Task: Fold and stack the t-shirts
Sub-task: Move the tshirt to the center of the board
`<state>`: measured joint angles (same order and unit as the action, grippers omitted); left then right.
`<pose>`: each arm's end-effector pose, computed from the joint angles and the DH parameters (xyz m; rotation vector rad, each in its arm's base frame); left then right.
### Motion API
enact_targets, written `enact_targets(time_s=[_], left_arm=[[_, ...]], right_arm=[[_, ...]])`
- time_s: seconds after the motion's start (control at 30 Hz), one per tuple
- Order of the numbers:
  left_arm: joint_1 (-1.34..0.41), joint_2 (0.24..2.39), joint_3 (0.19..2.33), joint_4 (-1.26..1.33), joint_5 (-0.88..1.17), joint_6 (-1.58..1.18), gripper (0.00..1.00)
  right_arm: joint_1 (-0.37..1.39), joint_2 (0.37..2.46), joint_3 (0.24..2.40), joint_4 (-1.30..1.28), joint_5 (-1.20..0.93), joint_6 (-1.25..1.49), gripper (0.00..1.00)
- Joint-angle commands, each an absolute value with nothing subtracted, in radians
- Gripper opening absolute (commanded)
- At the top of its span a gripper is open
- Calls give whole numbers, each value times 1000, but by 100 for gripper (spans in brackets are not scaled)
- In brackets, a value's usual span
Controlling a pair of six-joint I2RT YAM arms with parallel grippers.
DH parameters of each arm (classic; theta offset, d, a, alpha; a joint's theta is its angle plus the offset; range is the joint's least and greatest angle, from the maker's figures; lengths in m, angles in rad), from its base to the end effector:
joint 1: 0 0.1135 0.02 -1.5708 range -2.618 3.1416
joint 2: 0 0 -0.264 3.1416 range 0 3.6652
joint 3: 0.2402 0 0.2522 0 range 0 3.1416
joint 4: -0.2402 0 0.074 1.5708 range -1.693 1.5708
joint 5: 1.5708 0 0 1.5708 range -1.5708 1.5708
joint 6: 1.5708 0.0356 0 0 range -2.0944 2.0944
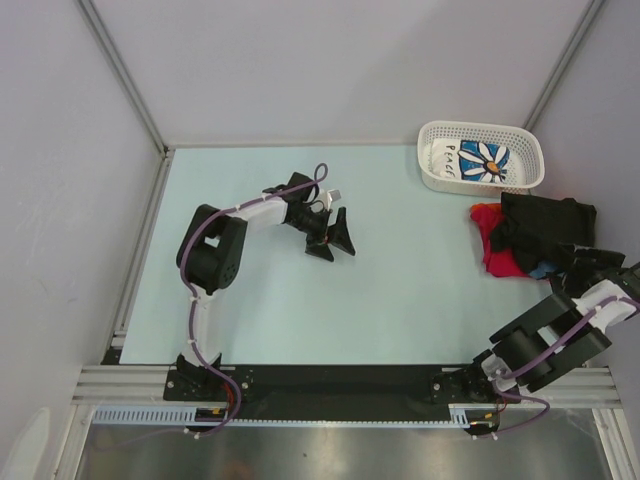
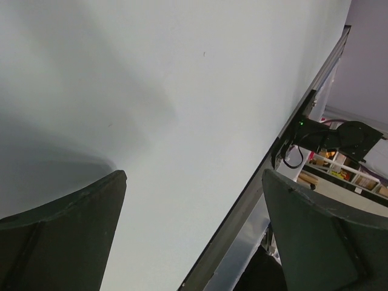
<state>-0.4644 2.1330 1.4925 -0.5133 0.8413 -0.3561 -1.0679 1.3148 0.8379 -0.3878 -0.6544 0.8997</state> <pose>0.3749 -0.2175 0.1492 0.4134 2.7627 -1.3755 0.1465 -0.2215 0.2320 1.7556 1.5132 0.7066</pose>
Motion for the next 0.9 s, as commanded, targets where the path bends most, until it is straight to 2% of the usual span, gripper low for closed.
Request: enact_targets(time_s=[0.0, 0.53, 0.87], left_arm=[[-465, 2115, 1468, -485, 859, -316, 100], [-449, 2071, 1488, -532, 815, -273, 100], [-448, 2045, 1445, -508, 816, -271, 100]], right_arm=[[-982, 1410, 920, -310, -666, 908, 79], [-851, 1456, 1028, -261, -511, 908, 77], [-851, 1451, 1058, -229, -546, 910, 76]])
